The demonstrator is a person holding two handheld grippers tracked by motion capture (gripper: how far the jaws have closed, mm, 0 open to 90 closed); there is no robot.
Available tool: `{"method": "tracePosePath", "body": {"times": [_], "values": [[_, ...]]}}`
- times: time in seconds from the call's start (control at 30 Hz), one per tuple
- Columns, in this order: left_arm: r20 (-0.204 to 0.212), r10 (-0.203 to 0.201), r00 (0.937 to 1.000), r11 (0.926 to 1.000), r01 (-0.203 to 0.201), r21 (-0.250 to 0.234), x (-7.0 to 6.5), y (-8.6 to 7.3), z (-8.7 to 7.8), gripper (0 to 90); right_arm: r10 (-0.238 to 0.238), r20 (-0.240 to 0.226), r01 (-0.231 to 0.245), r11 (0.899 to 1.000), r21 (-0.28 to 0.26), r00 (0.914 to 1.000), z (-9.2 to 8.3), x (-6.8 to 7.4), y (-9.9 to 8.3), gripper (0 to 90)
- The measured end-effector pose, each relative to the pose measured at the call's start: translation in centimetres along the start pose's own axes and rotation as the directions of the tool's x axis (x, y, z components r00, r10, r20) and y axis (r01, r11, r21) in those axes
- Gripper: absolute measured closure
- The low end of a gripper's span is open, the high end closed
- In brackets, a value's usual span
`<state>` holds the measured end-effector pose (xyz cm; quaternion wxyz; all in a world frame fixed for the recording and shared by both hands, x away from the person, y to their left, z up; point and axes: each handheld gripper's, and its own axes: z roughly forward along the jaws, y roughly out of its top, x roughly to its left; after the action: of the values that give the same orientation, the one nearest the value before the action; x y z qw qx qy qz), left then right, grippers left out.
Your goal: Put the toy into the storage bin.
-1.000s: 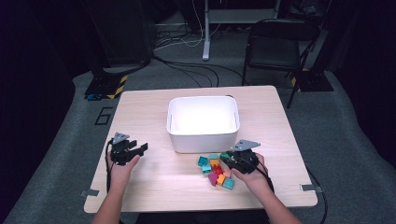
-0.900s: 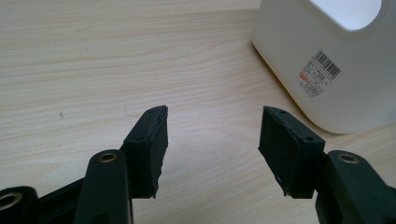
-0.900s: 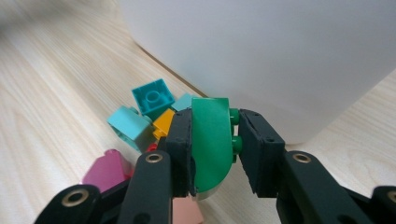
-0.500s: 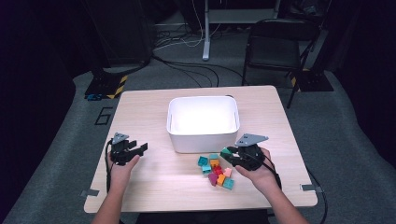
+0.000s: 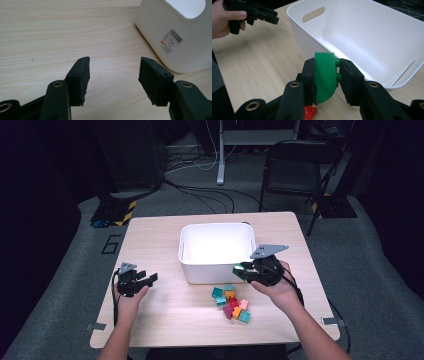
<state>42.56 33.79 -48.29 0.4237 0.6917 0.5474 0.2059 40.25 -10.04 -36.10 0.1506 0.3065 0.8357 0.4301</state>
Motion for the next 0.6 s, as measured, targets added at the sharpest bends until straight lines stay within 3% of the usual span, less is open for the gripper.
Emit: {"method": "tracePosePath", "body": {"times": [0.27,0.6], "values": [[0.001,0.002,1.0000,1.0000,-0.002,0.000,0.0,0.0,0.0,41.8,0.000,0.027,0.000,1.000,-0.007,0.9996,1.0,-1.5,2.5,66.2],[0.002,0.000,1.0000,1.0000,0.000,0.004,0.3,0.0,0.1,41.8,0.009,0.034,-0.009,1.000,0.014,0.9994,4.4,-2.9,4.8,66.1]]}}
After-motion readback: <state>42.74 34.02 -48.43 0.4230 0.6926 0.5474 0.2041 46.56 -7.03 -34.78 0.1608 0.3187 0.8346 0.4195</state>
